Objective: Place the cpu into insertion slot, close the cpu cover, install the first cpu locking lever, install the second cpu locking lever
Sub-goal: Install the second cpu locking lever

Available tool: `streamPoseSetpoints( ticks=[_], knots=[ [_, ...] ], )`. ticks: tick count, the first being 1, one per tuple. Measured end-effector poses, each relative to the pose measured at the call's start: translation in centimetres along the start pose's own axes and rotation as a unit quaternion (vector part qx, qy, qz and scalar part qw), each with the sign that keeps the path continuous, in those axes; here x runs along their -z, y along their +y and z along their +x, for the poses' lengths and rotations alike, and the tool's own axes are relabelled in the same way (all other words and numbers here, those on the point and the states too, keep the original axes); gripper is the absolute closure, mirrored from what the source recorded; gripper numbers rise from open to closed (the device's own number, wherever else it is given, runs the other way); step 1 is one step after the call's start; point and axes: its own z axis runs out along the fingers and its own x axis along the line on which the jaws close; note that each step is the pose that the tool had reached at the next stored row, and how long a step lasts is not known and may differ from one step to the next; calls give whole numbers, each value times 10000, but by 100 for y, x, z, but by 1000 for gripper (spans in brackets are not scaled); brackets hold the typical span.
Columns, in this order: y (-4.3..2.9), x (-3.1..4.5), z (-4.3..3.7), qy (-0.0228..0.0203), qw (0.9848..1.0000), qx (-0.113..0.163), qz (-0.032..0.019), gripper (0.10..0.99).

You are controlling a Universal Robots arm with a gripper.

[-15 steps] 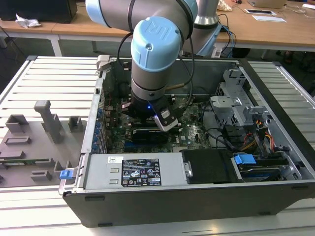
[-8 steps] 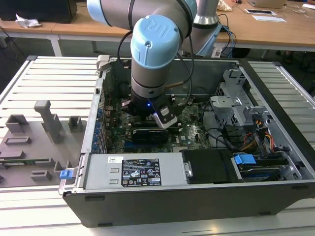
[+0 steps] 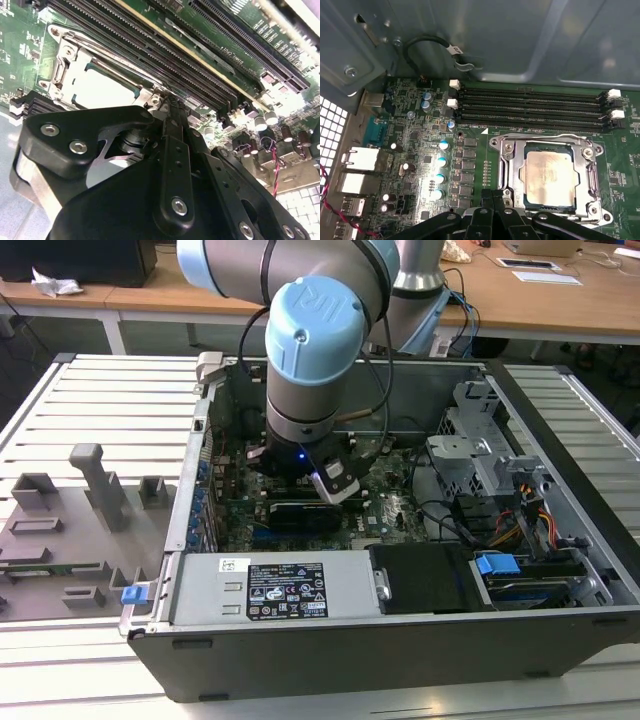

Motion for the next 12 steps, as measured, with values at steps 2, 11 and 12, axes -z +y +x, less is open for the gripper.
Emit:
streamPoseSetpoints(
  ticks=[2, 11, 12],
  knots=[
    [6, 11, -1, -4, 10000, 1, -4, 984],
    [47, 129, 1, -1, 10000, 1, -1, 984],
    [57, 157, 2, -1, 10000, 0, 1, 984]
  ],
)
